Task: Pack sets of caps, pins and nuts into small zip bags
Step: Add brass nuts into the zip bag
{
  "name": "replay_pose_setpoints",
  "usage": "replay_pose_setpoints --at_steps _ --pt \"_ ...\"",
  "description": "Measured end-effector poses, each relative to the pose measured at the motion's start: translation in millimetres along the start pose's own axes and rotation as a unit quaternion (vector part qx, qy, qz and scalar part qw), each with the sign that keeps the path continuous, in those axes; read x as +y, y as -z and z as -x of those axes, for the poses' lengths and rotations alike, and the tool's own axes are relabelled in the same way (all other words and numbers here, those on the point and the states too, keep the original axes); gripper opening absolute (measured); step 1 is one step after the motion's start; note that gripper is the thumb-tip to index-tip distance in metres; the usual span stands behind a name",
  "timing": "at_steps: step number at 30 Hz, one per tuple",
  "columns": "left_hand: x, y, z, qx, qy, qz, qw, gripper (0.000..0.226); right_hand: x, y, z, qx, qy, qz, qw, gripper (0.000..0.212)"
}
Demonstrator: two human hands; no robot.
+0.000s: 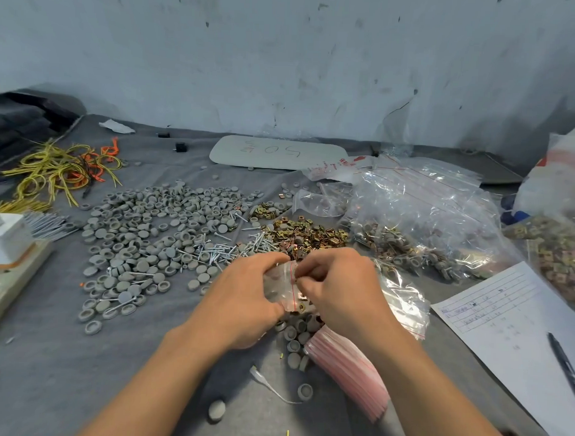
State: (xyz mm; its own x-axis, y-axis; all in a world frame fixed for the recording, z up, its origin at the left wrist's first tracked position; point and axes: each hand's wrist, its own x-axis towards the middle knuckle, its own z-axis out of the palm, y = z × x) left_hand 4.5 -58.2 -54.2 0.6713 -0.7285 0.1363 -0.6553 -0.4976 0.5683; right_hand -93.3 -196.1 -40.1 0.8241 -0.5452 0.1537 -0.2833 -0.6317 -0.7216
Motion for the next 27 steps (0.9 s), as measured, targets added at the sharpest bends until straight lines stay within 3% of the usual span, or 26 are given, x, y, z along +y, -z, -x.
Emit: replay_pose_setpoints --at_steps 4,8,12,14,16,20,23,27 --pt "1 -1 2 0.011 0.016 0.088 0.996 0.056 -10 -13 -6 -0.011 0.013 -0.076 0.997 0.014" --pt "4 4 5 0.047 0.035 0.164 0.985 0.053 -22 -21 -12 -0.031 0.017 -0.137 0.990 0.012" --pt "-1 15 1 0.125 0.046 0.249 0.959 0.036 -21 -11 -20 0.088 0.003 -0.206 0.975 0.013" --pt "-6 25 -2 0.154 0.071 0.327 0.930 0.029 -14 -3 -20 0.093 -0.013 -0.135 0.986 0.015" --pt "-13 38 -3 0.182 0.080 0.372 0.907 0.026 -9 -1 -17 0.014 -0.018 0.002 1.000 0.016" --pt "-30 56 2 0.260 0.069 0.385 0.883 0.035 -3 -9 -5 -0.114 -0.011 0.170 0.979 0.018" --pt "-36 56 5 0.300 0.059 0.321 0.896 0.039 -2 -14 -1 -0.139 -0.004 0.203 0.969 0.022" --pt "-26 50 8 0.291 -0.003 0.146 0.946 0.052 -2 -16 -2 -0.127 -0.006 0.221 0.967 0.018"
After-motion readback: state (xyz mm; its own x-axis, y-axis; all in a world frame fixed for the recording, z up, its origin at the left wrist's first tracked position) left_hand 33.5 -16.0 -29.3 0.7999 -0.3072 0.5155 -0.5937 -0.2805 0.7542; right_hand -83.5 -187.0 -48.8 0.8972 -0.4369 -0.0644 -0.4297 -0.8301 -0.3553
